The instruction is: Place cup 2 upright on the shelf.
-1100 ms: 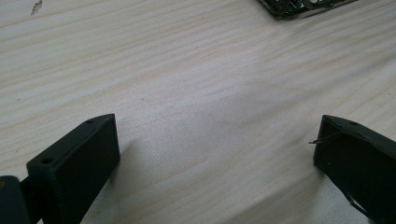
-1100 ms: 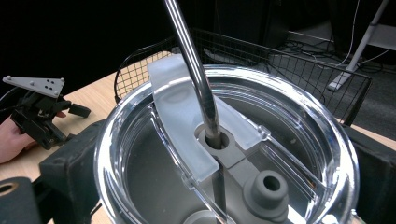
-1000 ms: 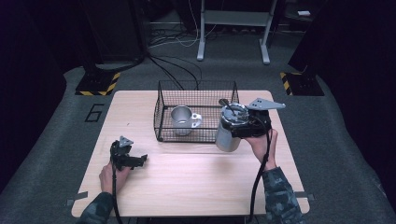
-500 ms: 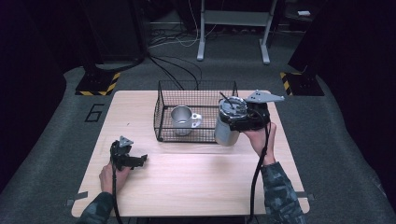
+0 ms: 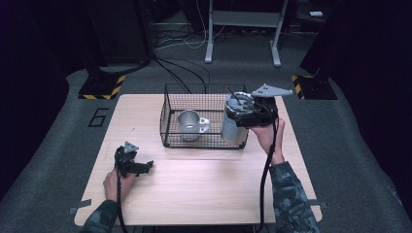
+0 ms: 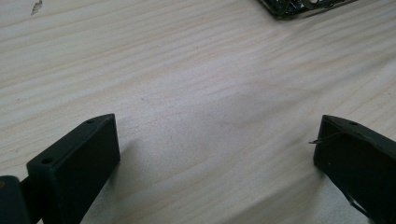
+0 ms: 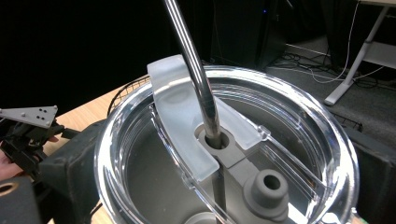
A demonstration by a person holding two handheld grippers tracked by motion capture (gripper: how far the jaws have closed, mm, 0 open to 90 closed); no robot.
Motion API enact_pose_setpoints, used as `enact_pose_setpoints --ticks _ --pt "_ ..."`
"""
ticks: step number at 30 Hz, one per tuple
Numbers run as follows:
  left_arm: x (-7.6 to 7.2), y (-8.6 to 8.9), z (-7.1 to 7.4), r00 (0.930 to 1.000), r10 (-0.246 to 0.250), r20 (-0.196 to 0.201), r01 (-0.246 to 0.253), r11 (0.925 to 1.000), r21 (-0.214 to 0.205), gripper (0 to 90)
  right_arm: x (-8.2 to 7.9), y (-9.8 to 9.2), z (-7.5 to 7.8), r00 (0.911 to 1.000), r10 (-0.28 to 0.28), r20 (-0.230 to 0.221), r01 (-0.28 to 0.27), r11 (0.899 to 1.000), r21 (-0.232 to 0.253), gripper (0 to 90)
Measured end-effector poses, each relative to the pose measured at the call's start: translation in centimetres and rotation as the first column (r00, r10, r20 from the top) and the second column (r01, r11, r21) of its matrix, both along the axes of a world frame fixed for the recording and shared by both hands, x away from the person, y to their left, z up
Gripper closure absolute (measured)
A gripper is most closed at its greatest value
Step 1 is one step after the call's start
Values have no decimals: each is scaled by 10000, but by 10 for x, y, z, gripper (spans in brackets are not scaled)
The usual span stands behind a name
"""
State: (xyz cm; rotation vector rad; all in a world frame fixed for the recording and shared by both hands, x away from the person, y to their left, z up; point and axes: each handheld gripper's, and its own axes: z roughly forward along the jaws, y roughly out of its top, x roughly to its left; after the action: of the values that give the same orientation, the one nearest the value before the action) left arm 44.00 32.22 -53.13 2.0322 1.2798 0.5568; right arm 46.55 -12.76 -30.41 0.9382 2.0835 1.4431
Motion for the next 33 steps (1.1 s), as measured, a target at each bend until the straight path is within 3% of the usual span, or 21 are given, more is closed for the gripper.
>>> enact_pose_setpoints --ticks 9,21,27,33 --pt "0 0 0 10000 12 9 -12 10000 -12 3 12 7 3 10000 13 43 -13 10000 -99 38" --pt "0 0 0 10000 17 17 -17 10000 -26 3 33 13 1 9993 -372 -62 371 9992 -176 38" --pt "0 0 0 10000 6 15 -6 10000 -5 3 40 16 1 9984 -521 233 526 9984 -230 38" --pt "0 0 0 10000 16 14 -16 10000 -32 3 49 20 -1 9970 -735 240 741 9969 -248 38"
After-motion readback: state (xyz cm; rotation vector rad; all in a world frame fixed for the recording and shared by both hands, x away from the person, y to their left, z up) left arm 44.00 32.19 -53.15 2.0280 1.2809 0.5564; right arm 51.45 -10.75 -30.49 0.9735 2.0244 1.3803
